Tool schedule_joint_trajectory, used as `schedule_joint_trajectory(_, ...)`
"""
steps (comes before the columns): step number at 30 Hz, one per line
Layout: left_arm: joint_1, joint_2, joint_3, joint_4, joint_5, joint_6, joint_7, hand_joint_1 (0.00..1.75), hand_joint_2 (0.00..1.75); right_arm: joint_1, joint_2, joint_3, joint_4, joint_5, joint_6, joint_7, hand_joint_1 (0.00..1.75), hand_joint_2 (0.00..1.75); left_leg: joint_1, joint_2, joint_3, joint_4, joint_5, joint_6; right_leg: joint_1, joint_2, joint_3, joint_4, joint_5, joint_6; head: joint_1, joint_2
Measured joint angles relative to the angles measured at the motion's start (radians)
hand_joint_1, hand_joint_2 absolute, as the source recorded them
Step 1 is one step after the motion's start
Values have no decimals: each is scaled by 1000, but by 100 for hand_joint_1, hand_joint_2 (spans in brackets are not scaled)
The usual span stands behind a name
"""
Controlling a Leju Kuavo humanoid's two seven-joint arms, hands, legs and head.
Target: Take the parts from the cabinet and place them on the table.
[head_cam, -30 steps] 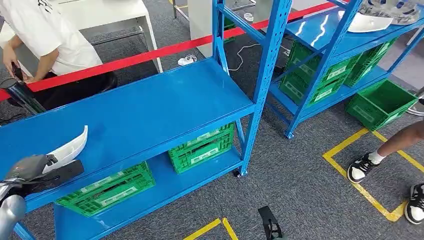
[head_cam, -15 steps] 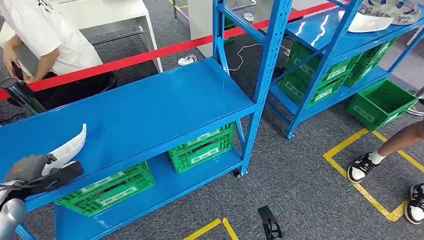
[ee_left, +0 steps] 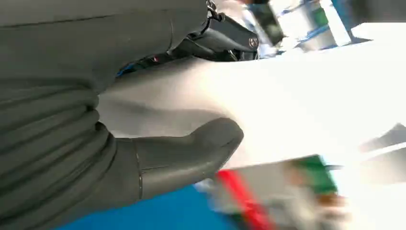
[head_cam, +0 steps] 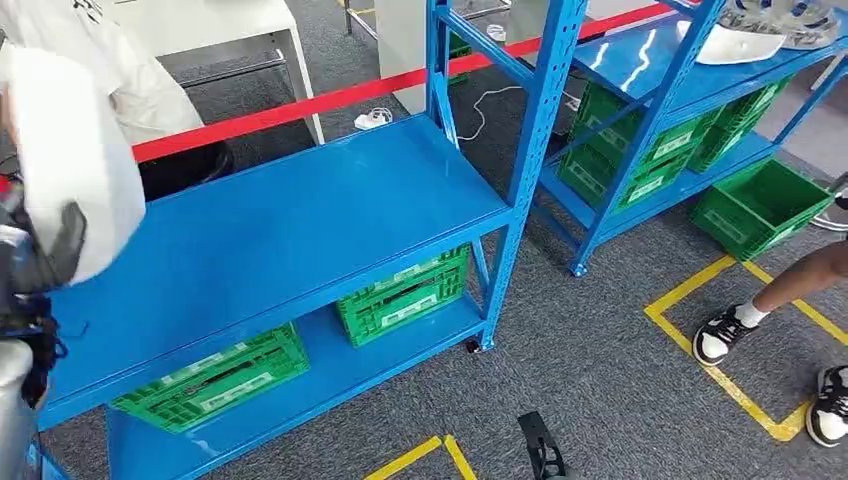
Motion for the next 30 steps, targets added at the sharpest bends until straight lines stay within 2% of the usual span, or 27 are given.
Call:
schedule_joint_trajectory(3,40,13,13,-247,125,-26,33,175,175,6,0,-12,0,0,0,2,0,0,0,2,0,0,-2,1,0,1,0,0,-1,1,0,0)
schedule_joint_trajectory(5,68,19,17,-347,162,-41,26,175,175,6,0,-13,0,3,3,3,0,0,0,2,1,0,-2,1,0,1,0,0,-2,1,0,0)
schedule_joint_trajectory(8,111,26,19,-443,182,-48,17,175,175,6,0,-13,0,8,6,8,0,0,0,2,0,0,-2,1,0,1,0,-1,-2,1,0,0)
schedule_joint_trajectory(9,120,29,19,-462,184,-50,17,175,175,6,0,-13,0,9,6,8,0,0,-5,2,-1,5,-6,6,-5,0,1,-5,0,4,0,0)
schedule_joint_trajectory(12,146,36,19,-508,181,-50,14,175,175,6,1,-13,0,10,9,6,0,0,-6,2,-2,5,-8,12,-6,-1,3,-5,0,9,0,0)
schedule_joint_trajectory(14,162,42,19,-529,181,-57,12,175,175,6,1,-13,0,11,10,-4,0,0,-8,2,0,5,1,18,-7,0,6,-10,8,17,-1,0)
schedule_joint_trajectory(15,168,44,19,-538,182,-65,9,175,175,6,1,-14,0,11,10,-6,0,0,4,3,5,-16,15,25,0,3,5,-9,7,21,0,0)
schedule_joint_trajectory(19,168,44,19,-538,182,-65,9,175,175,6,1,-14,0,11,10,-6,0,0,4,3,5,-16,15,25,0,3,5,-9,7,21,0,0)
schedule_joint_trajectory(21,170,44,19,-539,182,-65,8,175,175,5,1,-14,0,11,10,-6,0,0,11,5,9,-20,18,25,-2,1,3,-6,2,21,0,0)
schedule_joint_trajectory(22,172,44,19,-542,183,-66,8,175,175,5,-1,-14,0,11,10,-6,0,0,6,10,10,-18,20,24,-5,1,4,-1,-4,20,0,0)
schedule_joint_trajectory(23,174,44,18,-544,184,-69,6,175,175,5,-1,-16,0,11,9,-6,0,0,8,9,10,-27,24,29,1,0,-3,13,-21,22,2,0)
schedule_joint_trajectory(24,174,45,18,-546,184,-72,4,175,175,5,0,-17,0,11,10,-6,0,0,9,10,9,-27,27,32,1,0,-19,50,-52,22,5,0)
schedule_joint_trajectory(25,182,46,18,-547,184,-74,4,175,175,6,0,-18,0,10,10,-6,0,0,9,11,4,-25,28,33,-1,-1,-62,159,-113,27,7,0)
schedule_joint_trajectory(26,199,46,16,-549,185,-80,3,175,175,6,0,-25,0,9,9,-4,0,0,14,13,-17,-6,28,30,-7,-2,-92,257,-122,38,7,0)
schedule_joint_trajectory(27,202,46,16,-550,185,-90,0,175,175,5,-1,-29,0,5,8,0,0,0,21,12,-36,18,25,15,-16,-6,33,42,-43,46,8,0)
schedule_joint_trajectory(28,204,47,16,-555,184,-96,-2,175,175,3,2,-29,0,0,9,0,0,0,16,9,-46,25,25,4,-8,1,40,39,-52,39,10,0)
schedule_joint_trajectory(29,205,47,15,-555,184,-99,-2,175,175,6,2,-32,0,-2,8,0,0,0,15,8,-46,29,25,-2,-8,4,25,43,-38,25,10,0)
schedule_joint_trajectory(30,205,47,15,-555,184,-102,-4,175,175,6,2,-35,0,-5,8,0,0,0,14,5,-49,32,29,-7,-9,3,26,30,-51,17,10,0)
